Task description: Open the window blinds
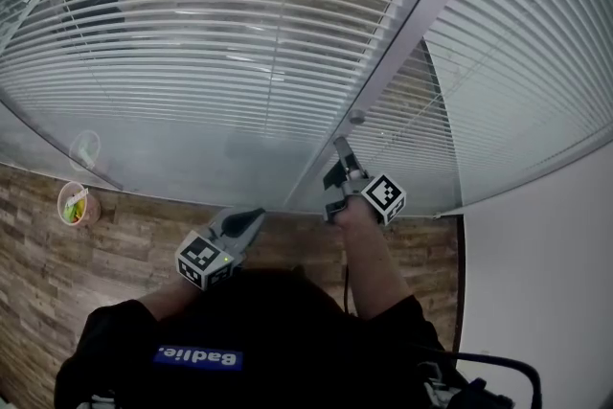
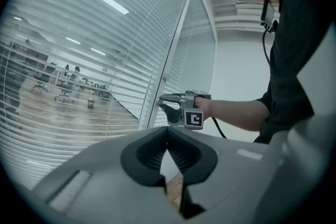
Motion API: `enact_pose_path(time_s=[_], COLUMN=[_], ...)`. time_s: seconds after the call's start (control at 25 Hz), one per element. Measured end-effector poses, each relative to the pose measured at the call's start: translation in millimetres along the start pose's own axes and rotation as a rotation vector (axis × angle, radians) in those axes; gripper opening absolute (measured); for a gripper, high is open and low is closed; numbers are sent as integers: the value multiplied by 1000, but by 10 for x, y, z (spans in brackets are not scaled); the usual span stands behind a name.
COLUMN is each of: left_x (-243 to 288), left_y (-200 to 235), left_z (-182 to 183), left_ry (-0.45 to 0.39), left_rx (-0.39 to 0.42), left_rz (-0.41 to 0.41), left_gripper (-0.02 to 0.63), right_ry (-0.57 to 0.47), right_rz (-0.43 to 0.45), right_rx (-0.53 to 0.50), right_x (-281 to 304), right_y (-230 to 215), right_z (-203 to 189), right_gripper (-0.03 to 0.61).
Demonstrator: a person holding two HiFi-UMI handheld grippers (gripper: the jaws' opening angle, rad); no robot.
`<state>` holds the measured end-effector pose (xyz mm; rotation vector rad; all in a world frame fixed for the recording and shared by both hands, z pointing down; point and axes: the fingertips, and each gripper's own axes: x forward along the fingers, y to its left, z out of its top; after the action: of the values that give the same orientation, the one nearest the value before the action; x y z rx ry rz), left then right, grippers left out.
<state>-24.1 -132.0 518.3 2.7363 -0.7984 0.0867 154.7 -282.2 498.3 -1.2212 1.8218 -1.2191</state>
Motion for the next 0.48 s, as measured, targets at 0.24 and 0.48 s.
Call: enact_pose_path(time_s=[0.24, 0.48], left_x=[9, 22], left_y=[-16, -19], left_z=[-19, -5], left_ry=[4, 6], left_rx=[1, 4], left_rz=[-5, -5], left_gripper=[0, 0], right_ry=[2, 25], right_rz=[18, 3], right_rx=[45, -72], right_x=[-7, 22], right_y=[-24, 12], right_z=[-6, -9], right_gripper=[126, 129])
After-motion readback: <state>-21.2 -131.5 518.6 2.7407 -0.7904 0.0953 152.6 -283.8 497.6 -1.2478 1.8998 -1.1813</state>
